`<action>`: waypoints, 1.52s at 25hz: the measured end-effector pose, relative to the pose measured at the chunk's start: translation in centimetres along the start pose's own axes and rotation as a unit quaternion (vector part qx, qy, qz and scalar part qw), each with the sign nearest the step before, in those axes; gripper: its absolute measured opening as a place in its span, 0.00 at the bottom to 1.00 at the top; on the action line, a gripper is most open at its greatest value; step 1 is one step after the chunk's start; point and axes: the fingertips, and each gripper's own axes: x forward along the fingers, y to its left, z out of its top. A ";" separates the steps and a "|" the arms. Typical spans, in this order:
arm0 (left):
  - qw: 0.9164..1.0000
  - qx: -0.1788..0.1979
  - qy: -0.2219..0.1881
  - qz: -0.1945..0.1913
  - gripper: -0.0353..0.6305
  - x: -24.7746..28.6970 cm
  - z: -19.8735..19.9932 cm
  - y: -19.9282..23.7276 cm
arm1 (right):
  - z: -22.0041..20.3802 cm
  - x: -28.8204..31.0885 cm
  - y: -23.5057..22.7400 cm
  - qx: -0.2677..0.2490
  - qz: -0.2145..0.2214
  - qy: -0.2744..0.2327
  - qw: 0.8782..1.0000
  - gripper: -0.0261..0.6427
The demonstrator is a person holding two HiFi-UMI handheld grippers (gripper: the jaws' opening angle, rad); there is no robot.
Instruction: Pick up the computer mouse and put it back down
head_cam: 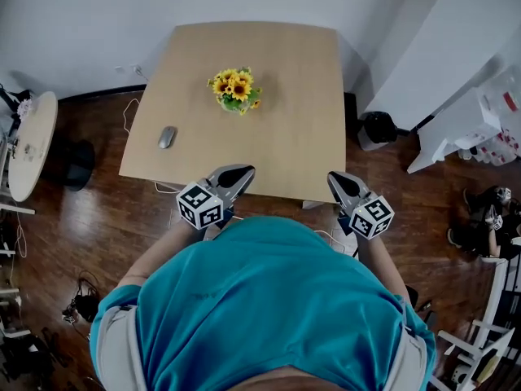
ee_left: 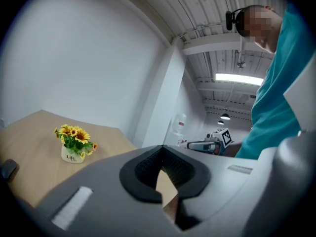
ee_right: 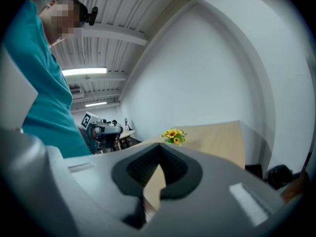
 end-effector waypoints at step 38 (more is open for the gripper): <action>0.999 -0.025 0.023 0.005 0.06 -20.1 1.7 23.7 | 2.1 27.7 15.1 -0.016 0.005 0.019 1.000 0.04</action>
